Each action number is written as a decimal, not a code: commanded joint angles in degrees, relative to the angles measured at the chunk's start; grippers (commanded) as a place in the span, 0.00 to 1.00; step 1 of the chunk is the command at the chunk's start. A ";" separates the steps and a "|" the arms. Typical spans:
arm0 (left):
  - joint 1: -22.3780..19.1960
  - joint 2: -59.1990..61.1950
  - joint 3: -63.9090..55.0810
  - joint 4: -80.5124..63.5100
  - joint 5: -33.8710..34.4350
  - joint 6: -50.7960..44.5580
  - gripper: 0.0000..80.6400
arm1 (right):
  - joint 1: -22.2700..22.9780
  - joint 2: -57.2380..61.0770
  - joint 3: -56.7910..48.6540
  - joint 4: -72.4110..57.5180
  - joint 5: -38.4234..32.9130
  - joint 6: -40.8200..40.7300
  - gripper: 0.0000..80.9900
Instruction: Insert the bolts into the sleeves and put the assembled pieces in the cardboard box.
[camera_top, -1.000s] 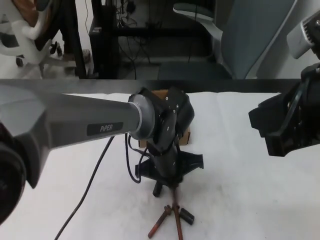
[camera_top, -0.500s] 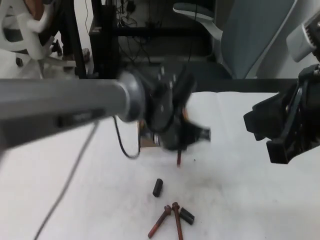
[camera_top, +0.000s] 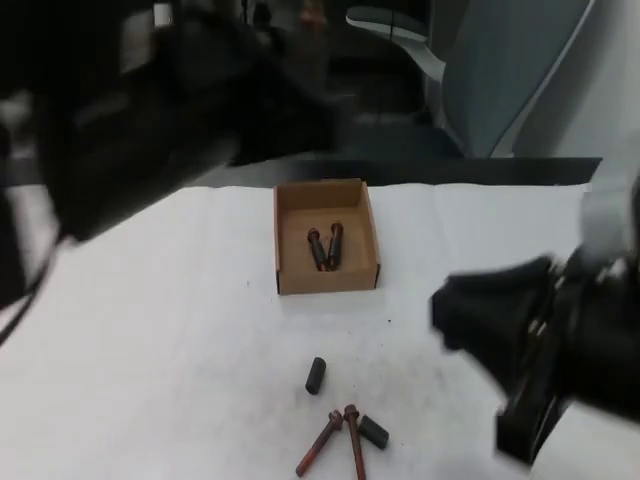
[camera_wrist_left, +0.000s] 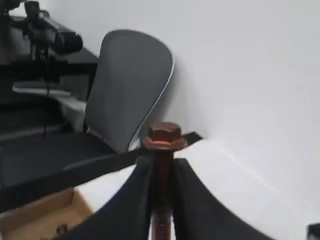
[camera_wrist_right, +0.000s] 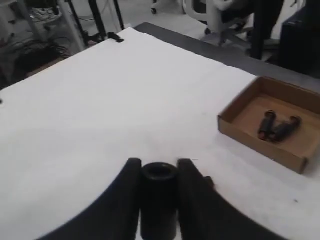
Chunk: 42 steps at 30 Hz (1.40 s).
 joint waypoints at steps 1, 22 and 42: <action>-0.15 -7.01 6.06 -5.39 0.14 0.43 0.02 | 3.79 1.47 3.06 -9.77 0.35 0.42 0.01; -1.10 3.88 19.95 -35.08 6.87 -6.50 0.02 | 9.42 19.80 5.09 -42.04 3.80 -5.87 0.01; -4.79 4.56 19.95 -36.99 9.25 -4.00 0.02 | 9.42 19.80 5.09 -42.43 12.85 -7.53 0.01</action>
